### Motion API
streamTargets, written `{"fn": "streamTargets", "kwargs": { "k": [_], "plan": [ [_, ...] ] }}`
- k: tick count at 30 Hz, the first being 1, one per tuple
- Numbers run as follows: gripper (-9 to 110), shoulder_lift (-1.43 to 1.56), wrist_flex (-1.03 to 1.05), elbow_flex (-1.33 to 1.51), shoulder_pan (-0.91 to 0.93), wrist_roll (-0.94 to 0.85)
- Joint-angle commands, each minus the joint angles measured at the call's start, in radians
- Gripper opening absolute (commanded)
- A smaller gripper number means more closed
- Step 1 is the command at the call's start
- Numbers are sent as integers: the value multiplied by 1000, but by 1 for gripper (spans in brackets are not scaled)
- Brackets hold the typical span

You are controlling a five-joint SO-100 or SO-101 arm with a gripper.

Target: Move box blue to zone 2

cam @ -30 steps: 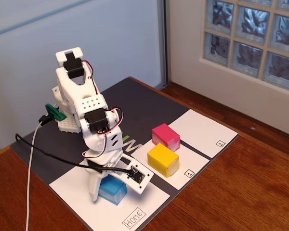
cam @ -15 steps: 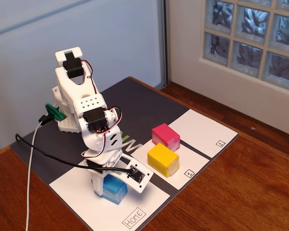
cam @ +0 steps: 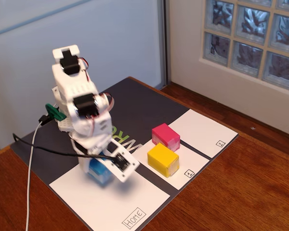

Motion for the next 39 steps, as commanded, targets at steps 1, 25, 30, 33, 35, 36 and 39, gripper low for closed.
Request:
{"fn": "streamTargets", "kwargs": {
  "k": [1,25,30,33,35,36,39],
  "plan": [
    [0,109,35,-41,14,8],
    [0,454,98,31,-808,615],
    [0,453,58,49,-979,716],
    [0,440,32,54,-1049,769],
    [0,439,14,66,-1080,788],
    [0,434,6,69,-1092,798],
    [0,431,-23,87,-1118,815]
  ]
}}
